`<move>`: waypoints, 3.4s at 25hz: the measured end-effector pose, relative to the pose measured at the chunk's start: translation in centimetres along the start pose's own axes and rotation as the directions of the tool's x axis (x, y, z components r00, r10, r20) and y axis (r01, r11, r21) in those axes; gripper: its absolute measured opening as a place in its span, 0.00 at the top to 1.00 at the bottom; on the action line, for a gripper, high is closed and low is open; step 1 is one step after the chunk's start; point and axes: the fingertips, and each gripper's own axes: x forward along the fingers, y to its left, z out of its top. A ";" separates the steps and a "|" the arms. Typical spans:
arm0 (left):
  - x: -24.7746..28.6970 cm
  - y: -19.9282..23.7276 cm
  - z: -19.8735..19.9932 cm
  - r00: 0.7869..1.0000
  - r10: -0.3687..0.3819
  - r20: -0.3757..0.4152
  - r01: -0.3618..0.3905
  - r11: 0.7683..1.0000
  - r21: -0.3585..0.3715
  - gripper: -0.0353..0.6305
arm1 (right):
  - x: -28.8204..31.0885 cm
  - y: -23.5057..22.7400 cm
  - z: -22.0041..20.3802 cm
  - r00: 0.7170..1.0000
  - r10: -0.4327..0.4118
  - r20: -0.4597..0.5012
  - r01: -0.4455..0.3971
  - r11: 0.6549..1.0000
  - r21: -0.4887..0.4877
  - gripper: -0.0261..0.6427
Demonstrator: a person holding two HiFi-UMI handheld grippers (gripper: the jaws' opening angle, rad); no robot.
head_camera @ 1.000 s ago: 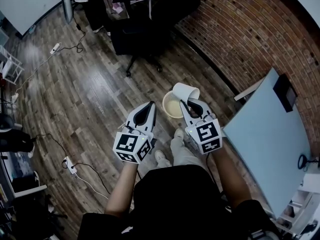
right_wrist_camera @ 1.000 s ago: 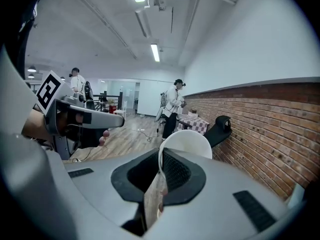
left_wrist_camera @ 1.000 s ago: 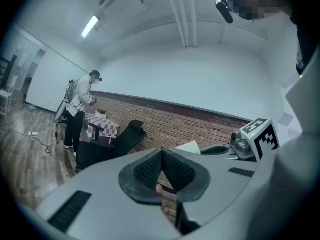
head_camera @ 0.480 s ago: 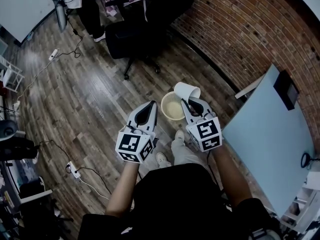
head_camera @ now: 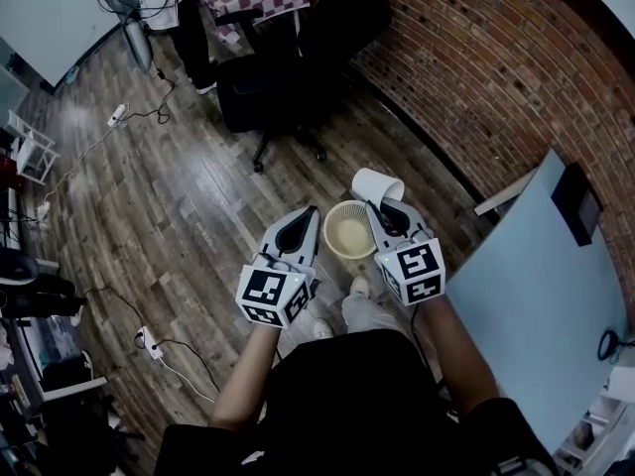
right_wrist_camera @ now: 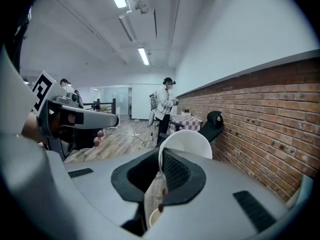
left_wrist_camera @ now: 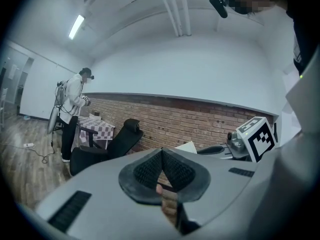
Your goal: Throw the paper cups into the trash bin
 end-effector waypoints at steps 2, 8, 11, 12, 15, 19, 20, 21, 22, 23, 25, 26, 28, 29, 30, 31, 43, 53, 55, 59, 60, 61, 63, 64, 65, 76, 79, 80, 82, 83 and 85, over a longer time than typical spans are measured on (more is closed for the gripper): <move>1.4 0.1 0.2 1.000 0.003 -0.003 -0.003 1.000 -0.006 0.94 | 0.7 -1.3 0.1 1.000 0.001 0.003 -0.001 1.000 0.008 0.93; 5.2 -0.3 0.0 0.999 -0.008 -0.031 0.008 1.000 -0.003 0.94 | 2.0 -5.0 -0.3 1.000 -0.003 0.009 0.002 0.999 0.047 0.93; 7.0 -0.6 0.3 0.999 -0.012 -0.039 0.012 1.000 0.002 0.94 | 2.6 -6.8 -0.3 1.000 -0.001 0.014 0.000 0.998 0.059 0.93; 7.5 -0.6 0.5 0.999 -0.010 -0.042 0.010 1.000 0.004 0.94 | 2.8 -7.3 -0.3 1.000 0.001 0.014 -0.001 0.998 0.064 0.93; 8.7 -0.7 0.7 0.999 -0.004 -0.048 0.004 1.000 0.007 0.94 | 3.2 -8.4 -0.3 1.000 0.008 0.016 -0.009 0.997 0.077 0.93; 10.4 -1.1 0.5 0.998 0.001 -0.060 0.000 1.000 0.013 0.94 | 3.6 -9.9 -0.6 1.000 0.015 0.020 -0.017 0.996 0.088 0.93; 10.7 -1.3 0.3 0.998 0.000 -0.064 0.001 1.000 0.018 0.94 | 3.6 -10.3 -0.8 1.000 0.018 0.019 -0.019 0.996 0.092 0.93; 11.1 -1.5 0.2 0.998 -0.001 -0.068 0.003 1.000 0.024 0.94 | 3.7 -10.6 -1.1 1.000 0.020 0.016 -0.022 0.995 0.094 0.93; 11.5 -1.7 0.0 0.997 -0.005 -0.071 0.007 1.000 0.027 0.94 | 3.8 -10.9 -1.4 1.000 0.023 0.014 -0.024 0.995 0.094 0.93; 11.8 -1.8 -0.2 0.997 -0.008 -0.073 0.010 1.000 0.027 0.94 | 3.9 -11.2 -1.6 1.000 0.025 0.011 -0.026 0.995 0.093 0.93; 12.4 -1.9 -0.4 0.997 -0.012 -0.077 0.013 1.000 0.022 0.94 | 4.1 -11.7 -1.9 1.000 0.025 0.007 -0.026 0.995 0.091 0.93; 12.6 -1.8 -0.4 0.997 -0.013 -0.079 0.015 1.000 0.021 0.94 | 4.2 -11.9 -2.0 1.000 0.024 0.005 -0.024 0.995 0.093 0.93; 12.8 -1.8 -0.4 0.996 -0.021 -0.085 0.023 1.000 0.018 0.94 | 4.3 -12.1 -2.0 1.000 0.019 0.000 -0.019 0.995 0.099 0.93; 12.9 -1.8 -0.3 0.996 -0.026 -0.087 0.028 0.999 0.017 0.94 | 4.4 -12.1 -2.0 1.000 0.017 -0.004 -0.017 0.995 0.101 0.93; 13.1 -1.7 -0.3 0.996 -0.030 -0.087 0.032 0.999 0.017 0.94 | 4.5 -12.1 -2.1 1.000 0.016 -0.008 -0.015 0.995 0.101 0.93; 13.2 -1.5 -0.2 0.996 -0.034 -0.087 0.035 0.999 0.016 0.94 | 4.6 -12.1 -2.2 1.000 0.013 -0.013 -0.012 0.995 0.100 0.93; 14.4 2.8 -0.6 0.973 -0.185 -0.138 0.187 0.982 0.005 0.94 | 7.8 -11.3 -2.5 0.988 -0.134 -0.071 0.144 0.977 0.155 0.93; 15.0 7.8 -0.3 0.909 -0.366 -0.200 0.375 0.927 0.007 0.94 | 10.5 -9.0 -3.4 0.941 -0.303 -0.149 0.332 0.913 0.239 0.93; 15.1 8.6 -0.4 0.896 -0.389 -0.213 0.399 0.917 0.004 0.94 | 10.8 -8.7 -3.8 0.931 -0.327 -0.166 0.361 0.897 0.257 0.93; 15.2 9.9 -1.2 0.876 -0.418 -0.239 0.428 0.904 -0.010 0.94 | 11.2 -8.3 -5.1 0.911 -0.361 -0.200 0.406 0.867 0.287 0.93; 15.3 10.2 -1.5 0.873 -0.422 -0.244 0.432 0.902 -0.015 0.94 | 11.2 -8.2 -5.5 0.906 -0.367 -0.209 0.416 0.860 0.294 0.93; 15.3 10.4 -1.9 0.869 -0.427 -0.250 0.436 0.900 -0.021 0.94 | 11.3 -8.2 -6.0 0.902 -0.373 -0.218 0.426 0.853 0.301 0.93; 15.6 10.8 -2.9 0.859 -0.436 -0.269 0.445 0.895 -0.031 0.94 | 11.5 -8.3 -6.9 0.893 -0.385 -0.234 0.444 0.840 0.310 0.93; 15.8 11.0 -3.5 0.854 -0.439 -0.279 0.448 0.893 -0.037 0.94 | 11.5 -8.2 -7.4 0.889 -0.389 -0.242 0.451 0.835 0.316 0.93; 15.9 11.1 -4.2 0.849 -0.442 -0.289 0.450 0.892 -0.043 0.94 | 11.6 -8.2 -8.0 0.886 -0.390 -0.251 0.456 0.830 0.321 0.93; 18.3 10.1 -11.8 0.804 -0.448 -0.391 0.448 0.889 -0.097 0.94 | 12.9 -9.1 -16.5 0.867 -0.325 -0.377 0.458 0.817 0.349 0.93; 18.9 10.1 -13.9 0.798 -0.435 -0.417 0.431 0.895 -0.110 0.94 | 13.4 -9.8 -18.8 0.865 -0.307 -0.397 0.453 0.817 0.356 0.93; 19.0 10.4 -14.6 0.798 -0.429 -0.424 0.421 0.899 -0.116 0.94 | 13.8 -9.8 -19.5 0.865 -0.301 -0.402 0.451 0.817 0.359 0.93; 19.3 11.0 -16.1 0.799 -0.416 -0.434 0.403 0.906 -0.128 0.94 | 14.6 -9.6 -20.8 0.866 -0.287 -0.410 0.445 0.818 0.366 0.93; 19.4 11.2 -17.0 0.798 -0.412 -0.440 0.396 0.908 -0.133 0.94 | 15.0 -9.5 -21.5 0.866 -0.281 -0.414 0.441 0.818 0.368 0.93; 19.3 11.6 -18.9 0.792 -0.408 -0.455 0.388 0.911 -0.141 0.94 | 15.8 -8.6 -23.2 0.866 -0.260 -0.426 0.430 0.823 0.372 0.93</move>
